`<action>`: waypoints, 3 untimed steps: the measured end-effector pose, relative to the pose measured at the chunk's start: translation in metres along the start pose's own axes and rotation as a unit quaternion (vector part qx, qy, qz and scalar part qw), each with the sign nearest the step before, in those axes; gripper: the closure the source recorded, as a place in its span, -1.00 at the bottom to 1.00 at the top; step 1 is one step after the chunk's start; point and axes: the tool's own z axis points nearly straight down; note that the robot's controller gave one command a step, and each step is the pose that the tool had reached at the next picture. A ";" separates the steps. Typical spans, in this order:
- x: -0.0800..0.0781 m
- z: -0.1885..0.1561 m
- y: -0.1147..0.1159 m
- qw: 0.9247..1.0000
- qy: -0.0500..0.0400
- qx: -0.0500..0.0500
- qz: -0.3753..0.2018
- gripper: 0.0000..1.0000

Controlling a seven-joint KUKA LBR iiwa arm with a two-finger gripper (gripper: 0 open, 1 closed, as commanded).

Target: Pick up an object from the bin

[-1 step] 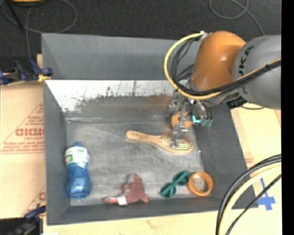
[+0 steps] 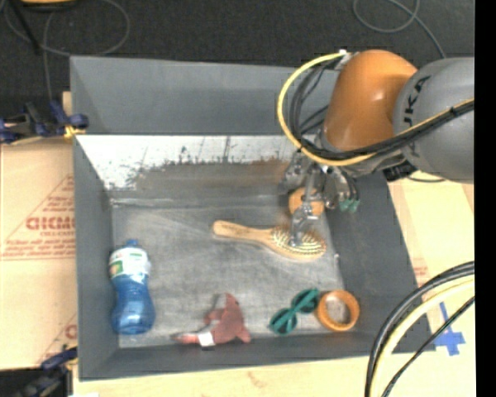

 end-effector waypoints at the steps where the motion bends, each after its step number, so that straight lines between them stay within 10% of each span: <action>1: -0.014 0.089 0.115 1.000 -0.002 -0.002 -0.030 1.00; 2: -0.014 0.089 0.115 1.000 -0.002 -0.001 -0.030 1.00; 3: -0.019 -0.113 0.086 0.997 -0.004 0.000 -0.072 1.00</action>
Offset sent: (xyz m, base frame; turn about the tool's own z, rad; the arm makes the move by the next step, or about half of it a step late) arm 0.0000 0.0000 0.0000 0.0000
